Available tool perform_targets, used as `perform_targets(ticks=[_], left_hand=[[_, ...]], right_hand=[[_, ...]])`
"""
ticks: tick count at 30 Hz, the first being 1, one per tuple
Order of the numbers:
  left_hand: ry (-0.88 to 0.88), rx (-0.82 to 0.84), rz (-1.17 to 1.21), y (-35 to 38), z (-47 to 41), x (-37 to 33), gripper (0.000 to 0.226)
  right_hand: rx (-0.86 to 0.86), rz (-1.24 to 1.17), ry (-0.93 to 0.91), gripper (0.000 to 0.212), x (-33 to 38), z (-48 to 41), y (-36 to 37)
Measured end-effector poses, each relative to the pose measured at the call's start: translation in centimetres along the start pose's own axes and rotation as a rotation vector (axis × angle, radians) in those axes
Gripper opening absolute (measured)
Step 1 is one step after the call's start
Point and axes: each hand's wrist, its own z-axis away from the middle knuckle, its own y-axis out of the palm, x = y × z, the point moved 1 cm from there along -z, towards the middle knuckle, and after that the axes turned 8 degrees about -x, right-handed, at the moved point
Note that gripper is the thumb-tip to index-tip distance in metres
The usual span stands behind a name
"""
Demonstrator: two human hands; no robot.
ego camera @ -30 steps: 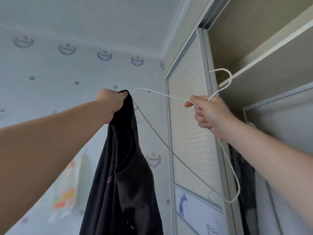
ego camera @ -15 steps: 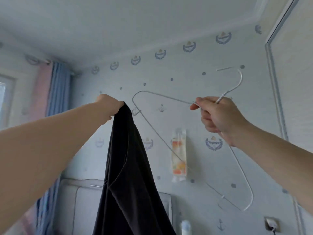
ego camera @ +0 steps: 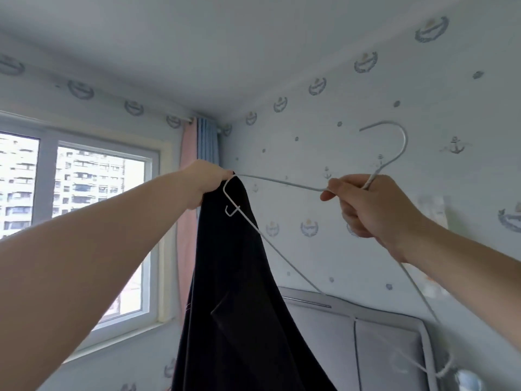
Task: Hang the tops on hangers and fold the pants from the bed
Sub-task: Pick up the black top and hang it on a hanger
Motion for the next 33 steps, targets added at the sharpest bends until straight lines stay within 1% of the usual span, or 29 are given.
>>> perform_targets(ticks=[1, 4, 6, 8, 11, 13, 16, 20, 24, 26, 28, 30, 31, 33], left_hand=[[0.054, -0.011, -0.059, -1.3, -0.3, 1.1, 0.021], [0.158, -0.023, -0.169, -4.9, -0.1, 5.3, 0.023], [0.218, 0.011, -0.24, -6.9, 1.0, 8.4, 0.032], [0.293, 0.047, -0.31, -8.2, 2.3, 11.3, 0.032], [0.391, 0.126, -0.476, -9.1, 5.6, 16.6, 0.025], [0.362, 0.205, -0.498, -9.4, 8.7, 20.6, 0.023], [0.27, 0.264, -0.477, -10.3, 13.0, 26.5, 0.031], [0.106, 0.268, -0.403, -11.2, 17.7, 34.0, 0.021], [-0.073, 0.272, -0.287, -11.3, 22.0, 39.3, 0.018], [-0.2, 0.194, -0.198, -11.7, 23.6, 41.2, 0.018], [-0.414, 0.098, 0.006, -12.3, 24.8, 42.5, 0.017], [-0.635, 0.056, 0.188, -12.5, 26.0, 43.3, 0.02], [-0.702, 0.06, 0.2, -12.3, 26.6, 43.8, 0.022], [-0.747, 0.104, 0.143, -11.8, 27.6, 44.5, 0.025]], right_hand=[[0.0, -0.003, 0.002, 0.034, -0.3, 0.6, 1.9], [0.005, 0.022, -0.012, 0.033, -1.4, 2.7, 6.8], [0.032, 0.042, -0.026, 0.031, -2.4, 4.5, 9.6], [0.073, 0.039, -0.016, 0.029, -4.0, 6.5, 12.3], [0.14, -0.01, 0.072, 0.028, -7.3, 10.1, 16.1], [0.192, -0.046, 0.156, 0.03, -9.9, 13.2, 18.5], [0.25, -0.116, 0.303, 0.031, -14.1, 18.8, 21.6], [0.354, -0.074, 0.39, 0.026, -18.4, 27.2, 24.9], [0.543, -0.037, 0.512, 0.029, -20.4, 32.5, 26.4], [0.63, -0.022, 0.564, 0.028, -20.9, 33.6, 26.3], [0.687, 0.005, 0.598, 0.028, -21.2, 34.0, 26.1], [0.72, 0.037, 0.602, 0.027, -21.3, 34.2, 26.0], [0.73, 0.05, 0.592, 0.026, -21.3, 34.3, 26.0], [0.729, 0.042, 0.567, 0.025, -21.4, 34.8, 26.1]])
